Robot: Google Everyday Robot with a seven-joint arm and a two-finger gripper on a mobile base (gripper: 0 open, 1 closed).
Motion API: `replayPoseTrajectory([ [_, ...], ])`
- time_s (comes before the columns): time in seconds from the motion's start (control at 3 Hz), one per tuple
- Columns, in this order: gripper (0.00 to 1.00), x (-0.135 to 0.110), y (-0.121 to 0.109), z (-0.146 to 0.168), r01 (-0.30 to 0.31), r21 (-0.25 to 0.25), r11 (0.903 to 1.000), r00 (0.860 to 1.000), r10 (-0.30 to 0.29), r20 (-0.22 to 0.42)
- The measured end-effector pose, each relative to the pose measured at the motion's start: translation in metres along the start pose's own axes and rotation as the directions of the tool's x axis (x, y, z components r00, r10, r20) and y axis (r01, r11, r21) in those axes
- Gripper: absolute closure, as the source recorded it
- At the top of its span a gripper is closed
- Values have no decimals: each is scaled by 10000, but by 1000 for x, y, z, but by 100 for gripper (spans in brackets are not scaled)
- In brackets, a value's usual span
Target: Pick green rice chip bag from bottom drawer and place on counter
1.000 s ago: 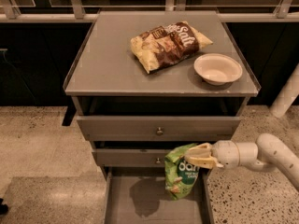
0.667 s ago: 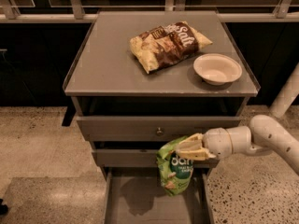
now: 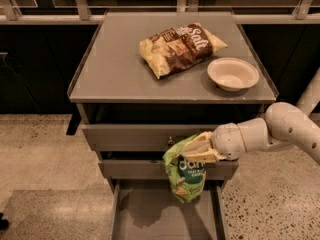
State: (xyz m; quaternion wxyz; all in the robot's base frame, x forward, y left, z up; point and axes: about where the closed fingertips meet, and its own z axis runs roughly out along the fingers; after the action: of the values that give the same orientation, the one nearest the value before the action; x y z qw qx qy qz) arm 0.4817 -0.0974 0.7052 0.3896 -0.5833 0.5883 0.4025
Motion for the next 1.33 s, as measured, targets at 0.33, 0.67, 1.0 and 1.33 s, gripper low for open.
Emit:
replayPoseTrajectory([
  [0.33, 100, -31, 1, 2, 819, 140, 9965, 9959, -813, -395],
  [0.67, 100, -33, 2, 2, 865, 140, 9962, 9954, -858, -421],
  [1.0, 100, -54, 7, 5, 1374, -224, 9903, 9874, -1387, -756],
  [1.33, 100, -105, 13, 3, 2396, -646, 9687, 9583, -2467, -1441],
])
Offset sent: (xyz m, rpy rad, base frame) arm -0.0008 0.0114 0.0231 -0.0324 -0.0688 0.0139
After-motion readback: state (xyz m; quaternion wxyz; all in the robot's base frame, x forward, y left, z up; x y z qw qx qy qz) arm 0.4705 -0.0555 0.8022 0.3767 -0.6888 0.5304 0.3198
